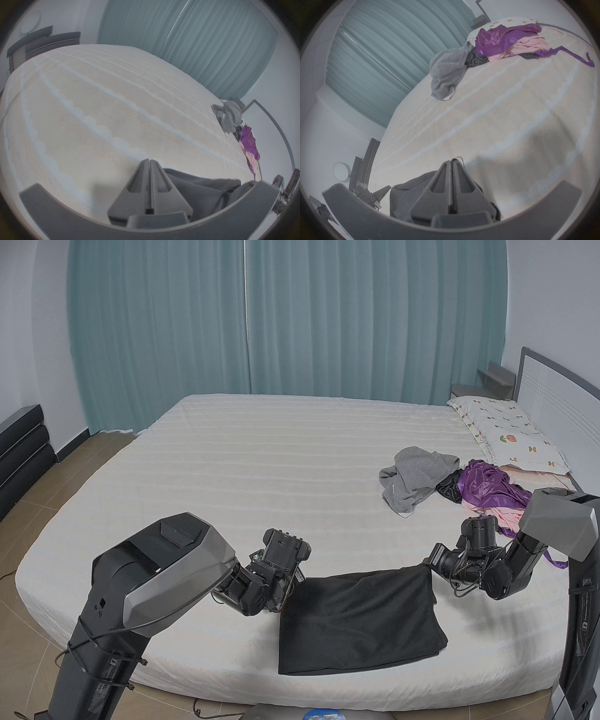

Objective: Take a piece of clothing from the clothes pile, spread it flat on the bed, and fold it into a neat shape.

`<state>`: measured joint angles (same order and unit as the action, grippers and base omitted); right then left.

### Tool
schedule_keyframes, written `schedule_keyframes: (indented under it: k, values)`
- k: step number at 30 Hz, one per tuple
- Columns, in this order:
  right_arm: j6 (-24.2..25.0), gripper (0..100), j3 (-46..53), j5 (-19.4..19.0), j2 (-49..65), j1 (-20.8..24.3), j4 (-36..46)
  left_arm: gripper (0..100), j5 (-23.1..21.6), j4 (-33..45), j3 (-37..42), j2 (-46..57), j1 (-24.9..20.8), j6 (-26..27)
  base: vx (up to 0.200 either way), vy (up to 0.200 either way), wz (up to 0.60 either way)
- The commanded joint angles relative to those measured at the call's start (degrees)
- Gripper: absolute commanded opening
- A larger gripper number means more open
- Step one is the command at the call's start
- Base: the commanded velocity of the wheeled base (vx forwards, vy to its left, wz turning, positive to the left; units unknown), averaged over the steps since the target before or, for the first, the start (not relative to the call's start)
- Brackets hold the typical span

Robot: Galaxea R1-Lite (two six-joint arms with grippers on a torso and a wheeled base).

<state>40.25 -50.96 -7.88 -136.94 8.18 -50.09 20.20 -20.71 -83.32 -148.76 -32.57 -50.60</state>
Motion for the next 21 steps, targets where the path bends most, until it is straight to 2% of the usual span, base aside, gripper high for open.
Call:
schedule_keyframes:
  k: [1,7,13,14,21]
  values:
    - [0.0,0,0.2,0.0,-0.2,0.0,-0.6,0,1.5,-0.3,-0.1,-0.1,0.5,-1.6,0.0,0.0,0.0]
    - [-0.1,0,-0.2,0.0,-0.6,-0.1,-0.6,0,1.7,-0.1,0.4,0.8,1.1,-6.4,0.0,0.0,0.0]
    - [-0.1,0,-0.1,0.0,-0.7,-0.3,-0.6,0,-0.2,-0.1,1.7,1.5,0.8,-6.2,0.0,0.0,0.0]
    - [-0.1,0,-0.1,0.0,-0.7,-0.3,-0.6,100,-0.6,-0.3,1.8,1.5,0.8,-6.1,0.0,0.0,0.0]
    - [0.0,0,-0.1,0.0,-0.8,-0.1,-0.6,100,-5.2,0.2,1.8,2.3,0.1,-5.0,0.0,0.0,0.0]
